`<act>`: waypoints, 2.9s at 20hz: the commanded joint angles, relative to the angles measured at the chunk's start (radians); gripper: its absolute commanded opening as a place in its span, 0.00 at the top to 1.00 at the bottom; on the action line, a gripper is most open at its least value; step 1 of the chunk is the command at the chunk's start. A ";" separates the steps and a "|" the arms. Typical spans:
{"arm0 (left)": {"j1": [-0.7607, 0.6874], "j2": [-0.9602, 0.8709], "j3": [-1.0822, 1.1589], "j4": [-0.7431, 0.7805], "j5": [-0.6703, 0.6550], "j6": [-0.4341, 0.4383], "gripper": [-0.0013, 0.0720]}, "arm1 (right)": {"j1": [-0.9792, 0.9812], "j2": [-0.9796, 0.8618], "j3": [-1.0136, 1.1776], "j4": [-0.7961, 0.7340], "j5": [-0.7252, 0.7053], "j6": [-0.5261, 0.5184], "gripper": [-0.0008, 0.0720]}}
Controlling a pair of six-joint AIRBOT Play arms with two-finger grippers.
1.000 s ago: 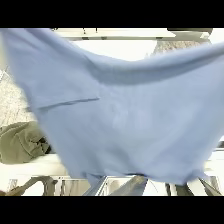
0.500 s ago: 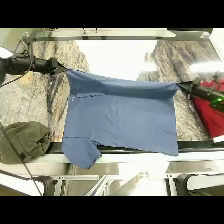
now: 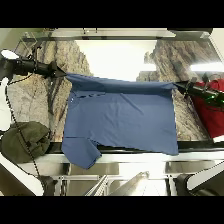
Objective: Fold the shirts.
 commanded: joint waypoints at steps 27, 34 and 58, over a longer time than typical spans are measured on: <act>0.048 0.052 0.044 0.198 -0.309 -0.205 0.58 | -0.105 0.153 0.027 -0.401 0.085 0.123 0.66; 0.096 0.426 -0.711 0.199 -0.192 -0.097 0.58 | -0.114 0.413 -0.268 -0.631 0.177 0.162 0.72; 0.111 0.689 -1.175 0.302 0.003 -0.066 0.58 | -0.294 0.686 -0.803 -0.908 -0.042 0.180 0.37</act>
